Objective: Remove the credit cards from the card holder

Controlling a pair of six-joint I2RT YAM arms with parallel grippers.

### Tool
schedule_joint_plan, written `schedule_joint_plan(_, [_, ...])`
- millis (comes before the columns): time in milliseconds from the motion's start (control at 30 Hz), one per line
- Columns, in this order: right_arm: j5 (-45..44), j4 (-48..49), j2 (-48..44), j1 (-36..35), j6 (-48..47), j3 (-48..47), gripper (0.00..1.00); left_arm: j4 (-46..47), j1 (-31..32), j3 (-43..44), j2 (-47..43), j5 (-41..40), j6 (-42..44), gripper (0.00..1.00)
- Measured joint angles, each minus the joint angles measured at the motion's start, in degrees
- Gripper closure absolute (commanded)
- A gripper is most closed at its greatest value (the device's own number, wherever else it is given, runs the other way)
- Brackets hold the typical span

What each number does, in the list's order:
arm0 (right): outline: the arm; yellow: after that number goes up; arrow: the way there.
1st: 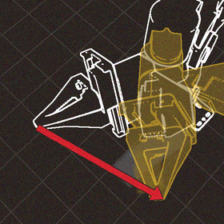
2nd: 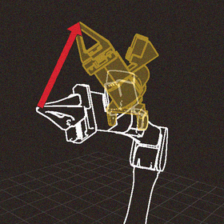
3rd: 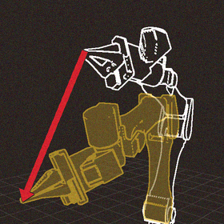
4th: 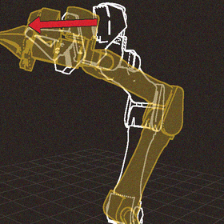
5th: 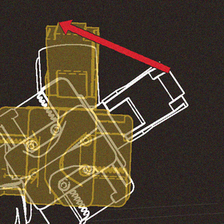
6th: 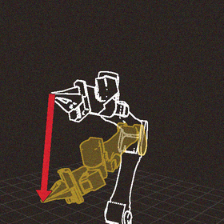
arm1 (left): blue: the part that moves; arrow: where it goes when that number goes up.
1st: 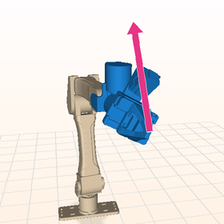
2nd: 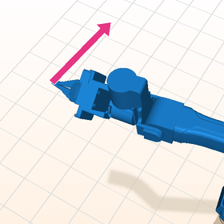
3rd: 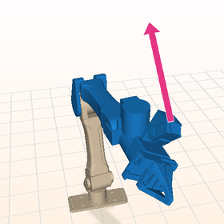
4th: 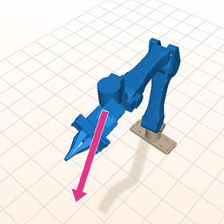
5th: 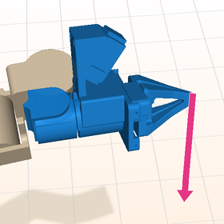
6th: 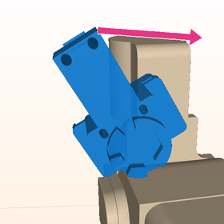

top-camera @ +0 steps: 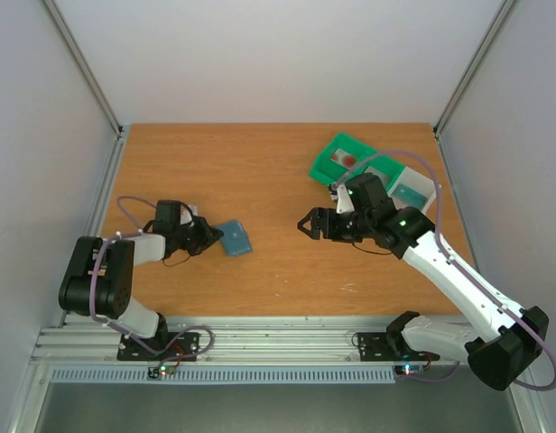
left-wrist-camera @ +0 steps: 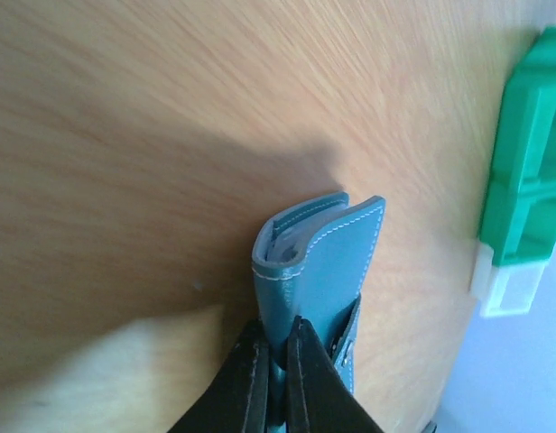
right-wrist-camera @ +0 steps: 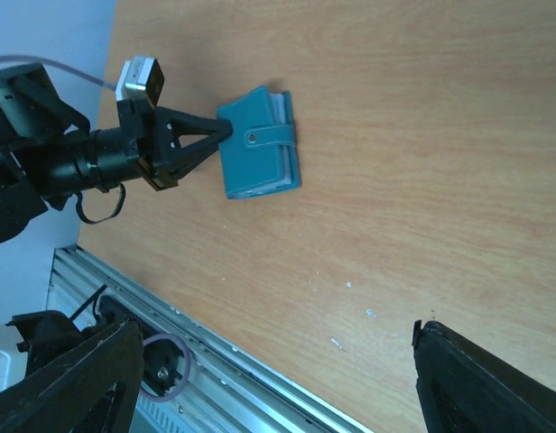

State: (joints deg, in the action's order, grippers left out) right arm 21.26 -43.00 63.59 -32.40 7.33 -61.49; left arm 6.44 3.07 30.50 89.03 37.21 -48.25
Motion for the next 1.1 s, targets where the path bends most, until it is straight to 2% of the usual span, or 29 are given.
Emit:
schedule_joint_plan(300, [-3.56,0.11,4.26,-6.14,0.85,0.24,0.31,0.94,9.97,-1.90,-2.64,0.70,-3.91,1.00])
schedule_joint_plan(567, [-6.67,0.94,12.52,-11.69,1.73,0.39,0.57,6.12,18.99,-2.67,-0.96,1.57,-8.70,0.98])
schedule_joint_plan(833, [-8.17,4.81,23.12,-16.11,2.21,0.46,0.61,9.68,22.47,-3.10,1.11,2.27,-12.04,0.77])
schedule_joint_plan(1100, [-8.35,8.31,32.17,-16.76,3.37,-0.22,0.64,11.08,23.06,-4.39,1.49,2.40,-13.14,0.75])
